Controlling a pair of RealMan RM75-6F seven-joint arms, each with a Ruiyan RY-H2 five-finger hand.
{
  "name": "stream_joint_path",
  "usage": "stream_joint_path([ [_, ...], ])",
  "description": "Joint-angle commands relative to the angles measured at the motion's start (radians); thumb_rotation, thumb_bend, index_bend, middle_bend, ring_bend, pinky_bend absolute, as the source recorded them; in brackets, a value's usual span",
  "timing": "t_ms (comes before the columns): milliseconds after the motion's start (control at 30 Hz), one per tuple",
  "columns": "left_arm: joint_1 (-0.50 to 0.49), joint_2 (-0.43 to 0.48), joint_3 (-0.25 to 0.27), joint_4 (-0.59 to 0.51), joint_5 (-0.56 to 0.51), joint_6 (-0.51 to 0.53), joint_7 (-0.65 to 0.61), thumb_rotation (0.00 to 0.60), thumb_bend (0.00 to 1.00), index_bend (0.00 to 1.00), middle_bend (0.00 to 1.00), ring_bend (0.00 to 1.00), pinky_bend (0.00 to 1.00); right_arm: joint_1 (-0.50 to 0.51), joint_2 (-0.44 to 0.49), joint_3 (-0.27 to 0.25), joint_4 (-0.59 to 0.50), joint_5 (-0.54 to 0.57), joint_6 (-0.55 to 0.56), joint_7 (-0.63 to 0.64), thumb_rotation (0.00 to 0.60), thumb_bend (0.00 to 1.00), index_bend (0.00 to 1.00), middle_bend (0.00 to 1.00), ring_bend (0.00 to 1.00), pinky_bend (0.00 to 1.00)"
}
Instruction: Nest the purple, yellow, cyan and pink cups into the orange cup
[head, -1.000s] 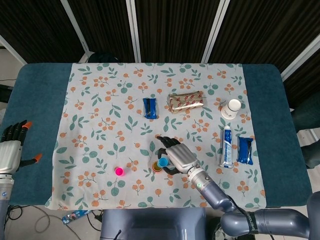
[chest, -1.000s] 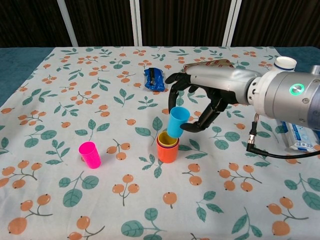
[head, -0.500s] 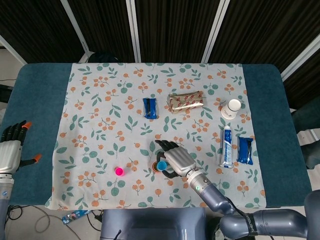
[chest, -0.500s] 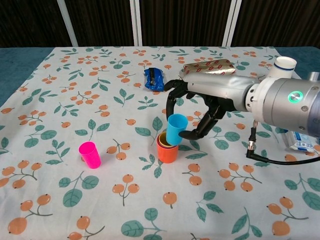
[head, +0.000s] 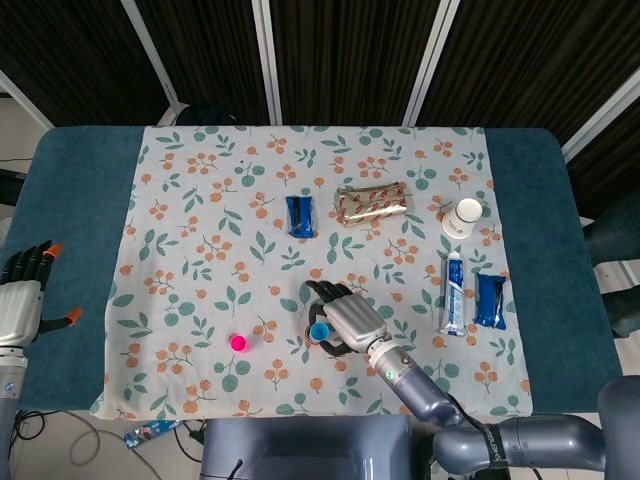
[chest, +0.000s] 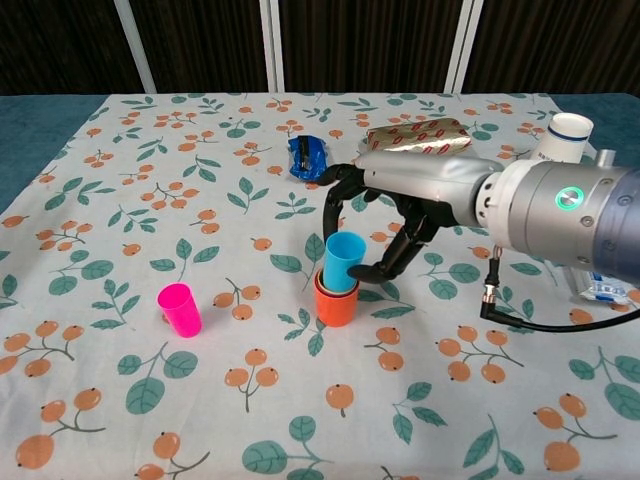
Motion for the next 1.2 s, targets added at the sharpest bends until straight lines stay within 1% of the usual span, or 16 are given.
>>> stream_joint_path([
  [33,0.002,0.001,-0.002,0.000,0.001,0.001,0.000,0.600,0.14,0.08,0.01,0.00,0.01,0.008,-0.009,0.001,0.018,0.015,-0.005,-0.003,0.600,0.41,0.47,0.00,0.05,0.14],
  [133,0.003,0.002,-0.004,-0.001,0.002,0.002,-0.001,0.600,0.14,0.08,0.01,0.00,0.01,0.013,-0.012,0.001,0.029,0.025,-0.006,-0.004,0.600,0.41,0.46,0.00,0.05,0.14],
  [167,0.004,0.002,-0.005,0.000,0.002,0.002,-0.001,0.600,0.14,0.08,0.01,0.00,0.01,0.014,-0.012,-0.001,0.030,0.027,-0.007,-0.005,0.600,0.41,0.43,0.00,0.05,0.14],
  [233,0.004,0.002,-0.007,0.000,0.002,-0.001,0.000,0.600,0.14,0.08,0.01,0.00,0.01,0.017,-0.011,-0.007,0.030,0.029,-0.009,-0.009,0.600,0.41,0.33,0.00,0.05,0.14],
  [300,0.004,0.002,-0.007,0.000,0.002,-0.003,0.002,0.600,0.14,0.08,0.01,0.00,0.01,0.019,-0.009,-0.011,0.027,0.033,-0.010,-0.015,0.600,0.41,0.16,0.00,0.04,0.14],
  [367,0.004,0.002,-0.006,0.000,0.004,-0.005,0.003,0.600,0.14,0.08,0.01,0.00,0.01,0.023,-0.002,-0.017,0.021,0.040,-0.016,-0.024,0.600,0.41,0.08,0.00,0.02,0.14],
  [400,0.005,0.003,-0.006,-0.001,0.005,-0.006,0.003,0.600,0.14,0.08,0.01,0.00,0.01,0.025,0.005,-0.020,0.013,0.045,-0.017,-0.029,0.600,0.41,0.06,0.00,0.02,0.14],
  [600,0.008,0.006,-0.008,-0.005,0.011,-0.004,-0.005,0.600,0.14,0.08,0.01,0.00,0.01,0.010,0.066,-0.020,-0.047,0.039,0.025,-0.041,0.600,0.41,0.05,0.00,0.02,0.14],
  [767,0.010,0.011,-0.007,-0.011,0.020,-0.003,-0.011,0.600,0.14,0.08,0.01,0.00,0.01,-0.055,0.171,-0.041,-0.107,-0.039,0.132,-0.042,0.600,0.41,0.05,0.00,0.02,0.14],
  [867,0.011,0.014,-0.004,-0.018,0.027,-0.007,-0.014,0.600,0.14,0.08,0.01,0.00,0.01,-0.127,0.237,-0.089,-0.117,-0.136,0.224,-0.029,0.600,0.41,0.05,0.00,0.02,0.14],
  [900,0.011,0.015,-0.003,-0.019,0.028,-0.008,-0.015,0.600,0.13,0.08,0.01,0.00,0.01,-0.141,0.247,-0.100,-0.117,-0.158,0.239,-0.022,0.600,0.41,0.05,0.00,0.02,0.14],
  [967,0.010,0.018,0.001,-0.026,0.036,-0.013,-0.016,0.600,0.12,0.08,0.01,0.00,0.01,-0.208,0.293,-0.157,-0.096,-0.247,0.295,0.021,0.600,0.41,0.05,0.00,0.02,0.13],
  [1000,0.010,0.019,0.002,-0.027,0.038,-0.014,-0.017,0.600,0.11,0.08,0.01,0.00,0.01,-0.223,0.301,-0.170,-0.091,-0.268,0.308,0.034,0.600,0.41,0.05,0.00,0.02,0.13],
  [1100,0.010,0.022,0.007,-0.038,0.052,-0.014,-0.019,0.600,0.11,0.09,0.01,0.00,0.01,-0.328,0.342,-0.244,-0.035,-0.369,0.412,0.105,0.600,0.41,0.05,0.00,0.02,0.12],
  [1133,0.010,0.023,0.008,-0.041,0.055,-0.014,-0.020,0.600,0.11,0.09,0.01,0.00,0.01,-0.346,0.345,-0.252,-0.023,-0.381,0.435,0.116,0.600,0.41,0.05,0.00,0.02,0.12],
  [1200,0.008,0.024,0.013,-0.052,0.069,-0.015,-0.026,0.600,0.11,0.09,0.01,0.00,0.01,-0.419,0.346,-0.280,0.026,-0.428,0.527,0.161,0.600,0.41,0.05,0.00,0.01,0.12],
])
